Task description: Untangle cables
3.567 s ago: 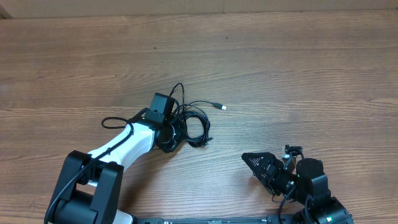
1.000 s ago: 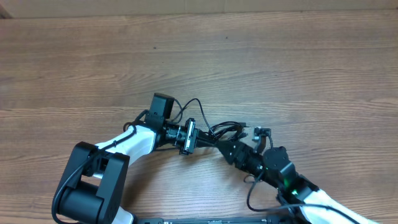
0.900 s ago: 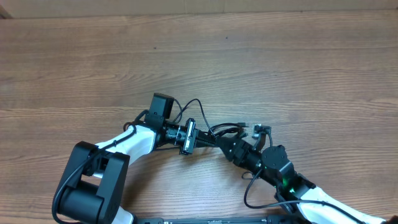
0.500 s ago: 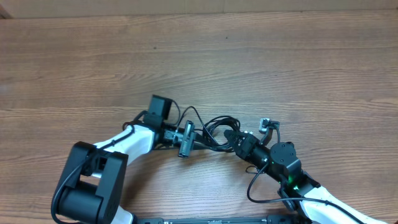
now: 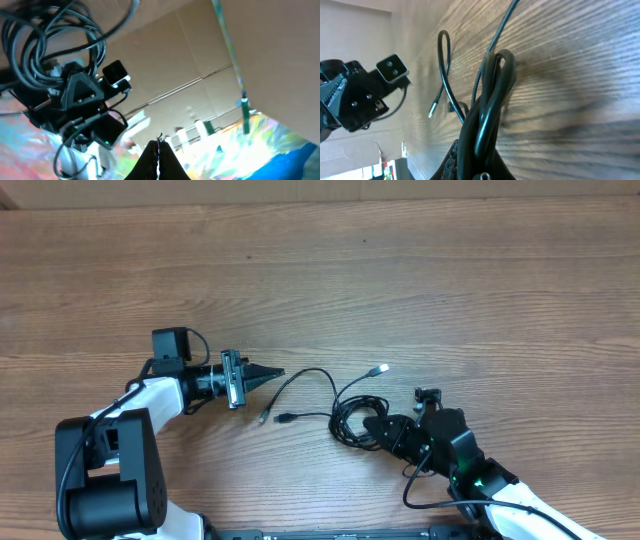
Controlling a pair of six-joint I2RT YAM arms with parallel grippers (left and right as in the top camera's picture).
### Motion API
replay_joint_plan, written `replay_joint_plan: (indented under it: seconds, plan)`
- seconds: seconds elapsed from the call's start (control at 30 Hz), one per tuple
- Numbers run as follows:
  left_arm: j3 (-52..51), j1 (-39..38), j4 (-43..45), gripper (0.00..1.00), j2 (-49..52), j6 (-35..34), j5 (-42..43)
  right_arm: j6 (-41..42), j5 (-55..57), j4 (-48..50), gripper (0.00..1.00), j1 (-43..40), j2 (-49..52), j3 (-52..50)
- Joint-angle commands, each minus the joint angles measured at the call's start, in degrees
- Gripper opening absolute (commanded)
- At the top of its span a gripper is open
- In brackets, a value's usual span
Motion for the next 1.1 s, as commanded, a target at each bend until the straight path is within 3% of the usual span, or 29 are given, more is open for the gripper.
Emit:
replay_joint_plan:
  seconds: [0.0, 0.2, 0.37, 0.5, 0.6, 0.8, 0.87, 1.07]
  plan:
    - [-0.09, -1.46, -0.13, 0.04, 0.2, 12.74, -4.44, 2.25, -2.47, 0.61, 0.04, -0.26, -0.59, 0.04]
    - [-0.09, -8.52, -0.7, 0.04, 0.2, 23.52, -6.93, 15.3, -2.19, 5.07, 0.04, -0.26, -0.59, 0.09]
    - [-0.09, -15.63, -2.95, 0.11, 0.2, 23.37, -9.07, 29.07, 1.11, 5.29, 0.04, -0.26, -0.57, 0.09]
    - [-0.09, -18.58, -7.02, 0.16, 0.2, 23.34, -11.58, 31.15, 4.96, 3.04, 0.04, -0.26, -0.57, 0.09]
    - [-0.09, -18.82, -12.09, 0.46, 0.2, 24.57, -13.97, 30.69, 9.01, 0.15, 0.04, -0.26, -0.57, 0.09]
    - [-0.09, -18.84, -25.77, 0.68, 0.2, 28.35, -17.97, 30.71, 9.68, -0.2, 0.04, -0.26, -0.57, 0.09]
    - [-0.09, -18.84, -31.08, 0.83, 0.2, 25.7, -24.28, 30.71, 9.64, -0.2, 0.04, -0.26, -0.57, 0.09]
    - [-0.09, -20.24, -30.03, 0.89, 0.22, 12.96, -28.0, 30.71, 9.31, -0.2, 0.04, -0.11, -0.57, 0.09]
